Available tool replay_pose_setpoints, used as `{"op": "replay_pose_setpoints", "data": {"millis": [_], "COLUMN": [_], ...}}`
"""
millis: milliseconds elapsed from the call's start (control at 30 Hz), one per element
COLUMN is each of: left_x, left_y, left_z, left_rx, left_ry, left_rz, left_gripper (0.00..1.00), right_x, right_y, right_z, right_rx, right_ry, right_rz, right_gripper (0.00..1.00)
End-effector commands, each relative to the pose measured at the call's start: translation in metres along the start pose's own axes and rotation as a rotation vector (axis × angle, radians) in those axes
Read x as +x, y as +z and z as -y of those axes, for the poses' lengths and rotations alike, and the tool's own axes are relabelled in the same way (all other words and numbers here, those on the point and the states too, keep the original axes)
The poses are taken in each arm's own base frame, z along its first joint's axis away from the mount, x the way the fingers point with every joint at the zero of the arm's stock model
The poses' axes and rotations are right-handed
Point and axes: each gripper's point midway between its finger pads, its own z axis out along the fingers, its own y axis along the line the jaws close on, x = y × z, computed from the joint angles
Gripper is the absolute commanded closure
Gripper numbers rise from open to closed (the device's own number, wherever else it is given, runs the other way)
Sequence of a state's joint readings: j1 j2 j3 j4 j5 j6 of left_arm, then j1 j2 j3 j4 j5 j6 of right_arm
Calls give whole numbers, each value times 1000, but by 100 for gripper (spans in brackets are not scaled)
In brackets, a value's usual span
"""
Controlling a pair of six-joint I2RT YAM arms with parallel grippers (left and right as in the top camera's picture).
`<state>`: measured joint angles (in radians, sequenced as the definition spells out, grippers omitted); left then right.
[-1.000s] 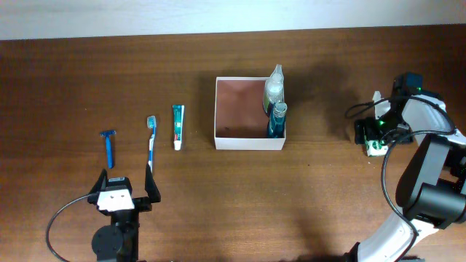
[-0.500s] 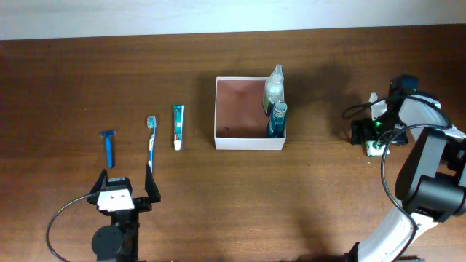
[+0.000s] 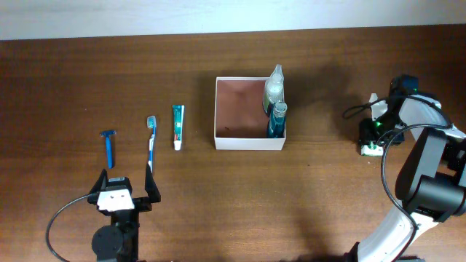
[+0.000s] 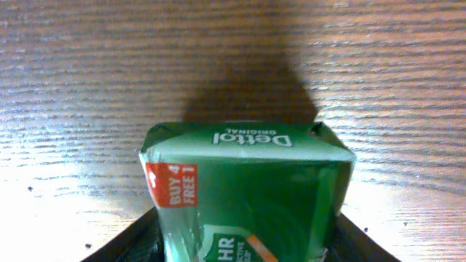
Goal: Pack container
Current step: 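Lower the right gripper and close it on the green soap bar, then lift the soap bar and carry it left over the box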
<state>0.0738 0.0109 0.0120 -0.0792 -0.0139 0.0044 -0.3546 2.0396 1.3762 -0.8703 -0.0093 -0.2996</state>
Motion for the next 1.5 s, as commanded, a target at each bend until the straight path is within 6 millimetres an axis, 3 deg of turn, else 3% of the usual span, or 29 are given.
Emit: {"op": "replay_pose_setpoints", "data": {"millis": [0, 133, 467, 633, 800, 967, 1067, 1267, 1467], "left_x": [1, 1, 1, 1, 1, 1, 1, 1, 1], "left_y": [0, 0, 0, 0, 0, 0, 0, 0, 0], "left_z": [3, 3, 3, 3, 3, 3, 3, 3, 3], "left_rx": [14, 14, 14, 14, 14, 14, 14, 14, 14], "left_ry": [12, 12, 12, 12, 12, 12, 12, 12, 12], "left_rz": [-1, -1, -1, -1, -1, -1, -1, -1, -1], "left_gripper": [1, 1, 1, 1, 1, 1, 1, 0, 0], "right_x": [-3, -15, -39, -47, -61, -61, -60, -66, -75], "right_y": [2, -19, -71, -103, -161, -196, -211, -248, -297], "right_z": [-2, 2, -2, -15, -36, -52, -70, -126, -176], "right_rx": [-21, -17, -60, -137, -216, -216, -239, -354, -449], "right_ry": [-2, 18, 49, 64, 36, -3, -39, -139, -139], "right_rz": [-14, 1, 45, 71, 145, 167, 176, 251, 369], "right_gripper": [48, 53, 84, 84, 84, 84, 84, 85, 86]}}
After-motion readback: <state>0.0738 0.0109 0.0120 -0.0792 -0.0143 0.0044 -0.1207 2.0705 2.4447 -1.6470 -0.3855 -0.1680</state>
